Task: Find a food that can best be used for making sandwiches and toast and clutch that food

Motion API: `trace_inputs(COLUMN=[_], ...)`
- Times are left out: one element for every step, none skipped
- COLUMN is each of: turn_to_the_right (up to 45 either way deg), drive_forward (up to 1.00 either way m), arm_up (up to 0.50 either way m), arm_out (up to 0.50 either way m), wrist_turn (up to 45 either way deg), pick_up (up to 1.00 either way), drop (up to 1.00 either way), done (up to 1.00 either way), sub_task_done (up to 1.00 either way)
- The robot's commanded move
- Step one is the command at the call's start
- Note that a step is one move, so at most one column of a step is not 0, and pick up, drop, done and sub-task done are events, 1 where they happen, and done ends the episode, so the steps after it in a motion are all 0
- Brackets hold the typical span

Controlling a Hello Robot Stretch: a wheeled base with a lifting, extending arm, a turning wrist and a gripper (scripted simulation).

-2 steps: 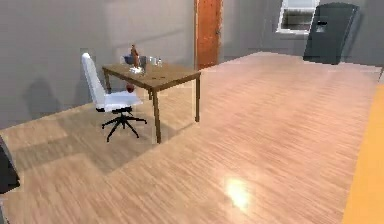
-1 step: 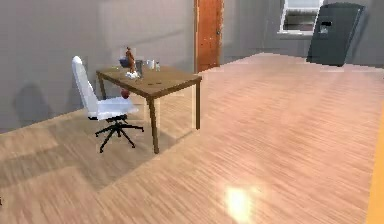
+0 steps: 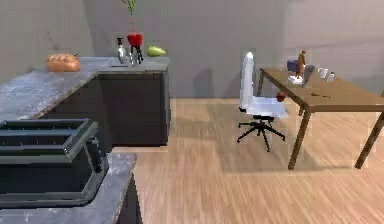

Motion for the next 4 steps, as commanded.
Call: trace_inputs(turn_to_the_right=[0.0, -45.0, -3.0, 45.0], drive_forward=[0.80, 0.00, 0.00, 0.00], arm_up=[0.00, 0.00, 0.00, 0.00], arm_out=[0.00, 0.00, 0.00, 0.00], wrist_turn=[0.0, 0.0, 0.0, 0.0], pick_up=[0.00, 0.00, 0.00, 0.00], drop=[0.00, 0.00, 0.00, 0.00], done=[0.00, 0.00, 0.00, 0.00], sub_task_done=[0.00, 0.00, 0.00, 0.00])
